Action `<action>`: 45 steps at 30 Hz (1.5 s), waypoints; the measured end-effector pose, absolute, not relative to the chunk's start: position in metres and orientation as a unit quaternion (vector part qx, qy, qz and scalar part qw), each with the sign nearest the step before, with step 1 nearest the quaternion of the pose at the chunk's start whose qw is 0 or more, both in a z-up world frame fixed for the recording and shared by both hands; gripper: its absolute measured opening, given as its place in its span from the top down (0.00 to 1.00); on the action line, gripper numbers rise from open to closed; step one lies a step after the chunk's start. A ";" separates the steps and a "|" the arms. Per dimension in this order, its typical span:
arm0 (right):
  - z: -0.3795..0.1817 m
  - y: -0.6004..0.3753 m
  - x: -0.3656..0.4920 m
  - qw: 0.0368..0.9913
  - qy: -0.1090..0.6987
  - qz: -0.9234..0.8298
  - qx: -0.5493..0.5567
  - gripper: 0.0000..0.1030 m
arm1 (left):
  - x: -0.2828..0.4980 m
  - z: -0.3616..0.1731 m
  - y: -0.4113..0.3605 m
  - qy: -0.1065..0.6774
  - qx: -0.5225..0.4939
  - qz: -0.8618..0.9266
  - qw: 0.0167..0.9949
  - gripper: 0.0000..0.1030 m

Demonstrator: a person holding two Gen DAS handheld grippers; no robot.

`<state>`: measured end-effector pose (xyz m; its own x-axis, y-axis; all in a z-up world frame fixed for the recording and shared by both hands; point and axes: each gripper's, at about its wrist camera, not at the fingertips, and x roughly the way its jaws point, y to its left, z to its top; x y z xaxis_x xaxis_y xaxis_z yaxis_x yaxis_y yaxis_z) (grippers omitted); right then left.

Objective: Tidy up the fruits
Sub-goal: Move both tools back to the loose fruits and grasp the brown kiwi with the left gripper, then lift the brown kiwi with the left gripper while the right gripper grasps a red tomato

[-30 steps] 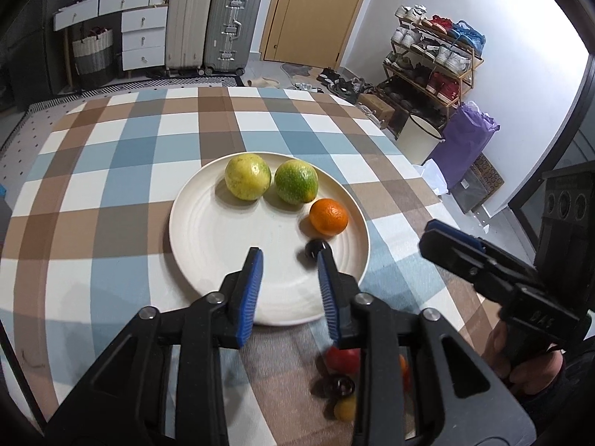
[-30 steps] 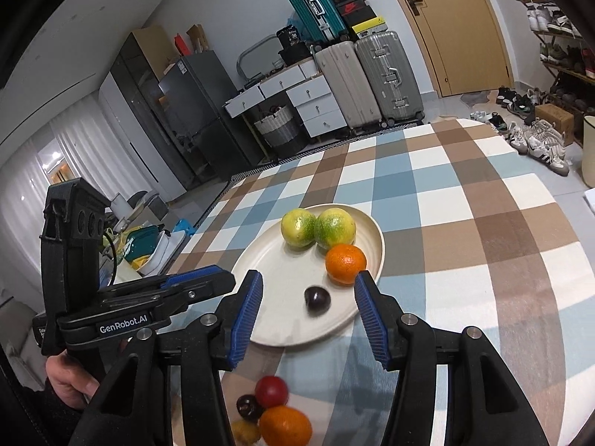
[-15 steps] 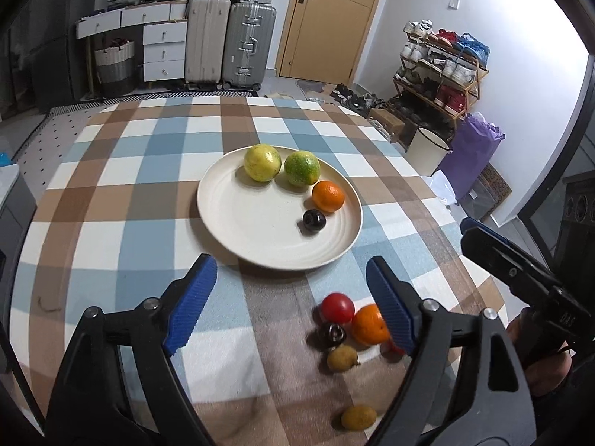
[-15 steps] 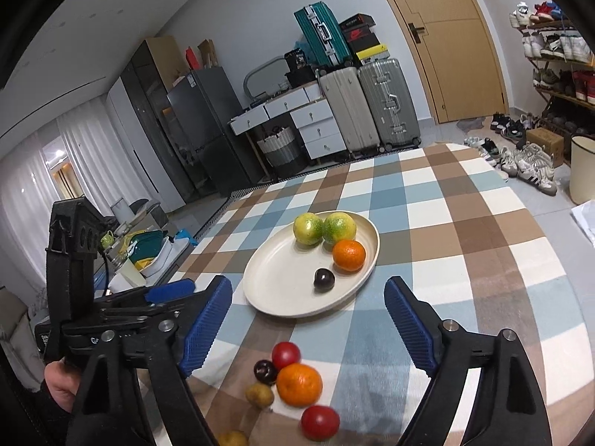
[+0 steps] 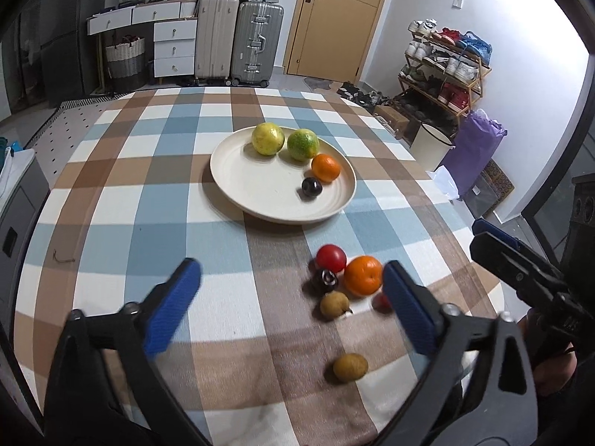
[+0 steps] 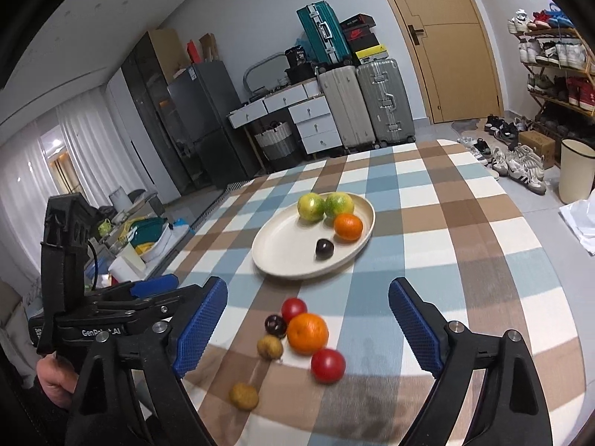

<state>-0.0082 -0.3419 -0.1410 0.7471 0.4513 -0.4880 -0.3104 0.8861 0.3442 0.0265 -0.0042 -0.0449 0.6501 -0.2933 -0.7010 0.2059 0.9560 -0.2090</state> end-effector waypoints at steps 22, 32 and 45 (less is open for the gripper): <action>-0.155 -0.336 -0.050 0.923 0.321 0.189 0.100 0.12 | -0.012 -0.095 -0.037 0.448 -0.014 -0.187 0.874 0.01; -0.160 -0.335 -0.057 0.921 0.329 0.186 0.100 0.12 | -0.011 -0.117 -0.047 0.463 0.001 -0.208 0.862 0.21; -0.169 -0.338 -0.057 0.918 0.337 0.183 0.103 0.12 | -0.015 -0.119 -0.048 0.458 -0.018 -0.269 0.847 0.75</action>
<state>-0.0572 -0.3382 -0.1689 0.7064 0.4046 -0.5808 -0.2662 0.9122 0.3116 -0.0149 -0.0477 -0.1190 0.4356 -0.4714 -0.7669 0.4384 0.8551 -0.2766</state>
